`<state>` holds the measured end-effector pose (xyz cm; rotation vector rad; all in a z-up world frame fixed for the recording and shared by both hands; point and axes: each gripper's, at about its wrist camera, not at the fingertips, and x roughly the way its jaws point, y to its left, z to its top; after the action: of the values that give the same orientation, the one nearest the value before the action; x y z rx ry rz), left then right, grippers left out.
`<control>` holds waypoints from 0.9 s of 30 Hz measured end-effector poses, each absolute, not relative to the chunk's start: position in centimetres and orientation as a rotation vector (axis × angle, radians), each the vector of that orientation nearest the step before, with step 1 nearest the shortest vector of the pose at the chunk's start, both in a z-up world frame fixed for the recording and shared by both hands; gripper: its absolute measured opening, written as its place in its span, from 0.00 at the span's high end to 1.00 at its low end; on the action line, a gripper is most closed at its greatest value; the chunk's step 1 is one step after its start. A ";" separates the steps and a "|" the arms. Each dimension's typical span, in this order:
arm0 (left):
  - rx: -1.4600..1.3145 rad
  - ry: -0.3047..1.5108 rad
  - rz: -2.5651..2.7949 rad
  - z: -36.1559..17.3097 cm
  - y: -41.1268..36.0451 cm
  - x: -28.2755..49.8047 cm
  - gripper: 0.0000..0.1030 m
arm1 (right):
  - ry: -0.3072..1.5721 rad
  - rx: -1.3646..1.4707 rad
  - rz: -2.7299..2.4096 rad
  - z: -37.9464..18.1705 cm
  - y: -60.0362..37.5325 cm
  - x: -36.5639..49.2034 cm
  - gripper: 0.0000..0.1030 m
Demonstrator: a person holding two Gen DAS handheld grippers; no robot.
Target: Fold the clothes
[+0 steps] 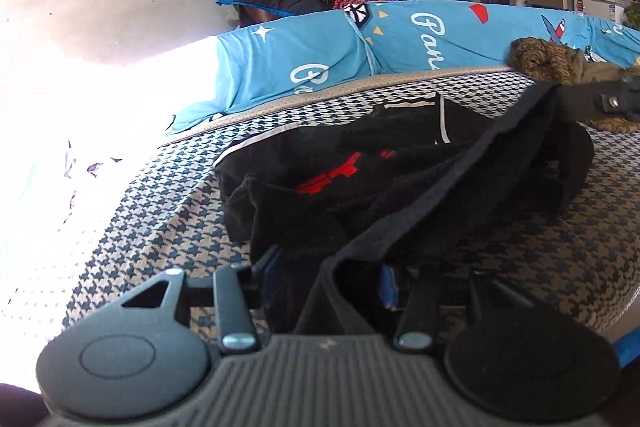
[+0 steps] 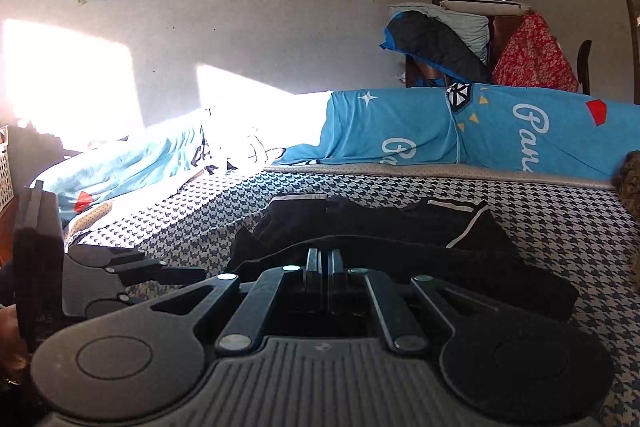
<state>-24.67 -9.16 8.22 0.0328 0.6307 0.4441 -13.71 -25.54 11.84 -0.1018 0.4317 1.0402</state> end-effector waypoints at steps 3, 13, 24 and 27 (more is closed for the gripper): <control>0.002 0.605 0.462 9.5 -8.6 -26.5 0.56 | 0.438 -0.123 1.078 11.7 -25.7 -15.1 0.97; -0.062 0.578 0.435 12.2 -8.8 -30.4 0.28 | 0.525 -0.285 1.304 10.5 -25.4 -19.5 0.95; -0.096 0.585 0.479 12.4 -8.0 -28.4 0.09 | 0.607 -0.205 1.021 10.6 -26.6 -16.6 0.85; -0.132 0.601 0.493 12.2 -6.8 -27.5 0.08 | 0.671 -0.156 0.864 10.6 -27.3 -14.6 0.82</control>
<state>-27.47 -6.82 12.18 -0.1317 0.6011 0.4932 -14.61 -27.35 10.58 -0.1560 0.6709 0.8645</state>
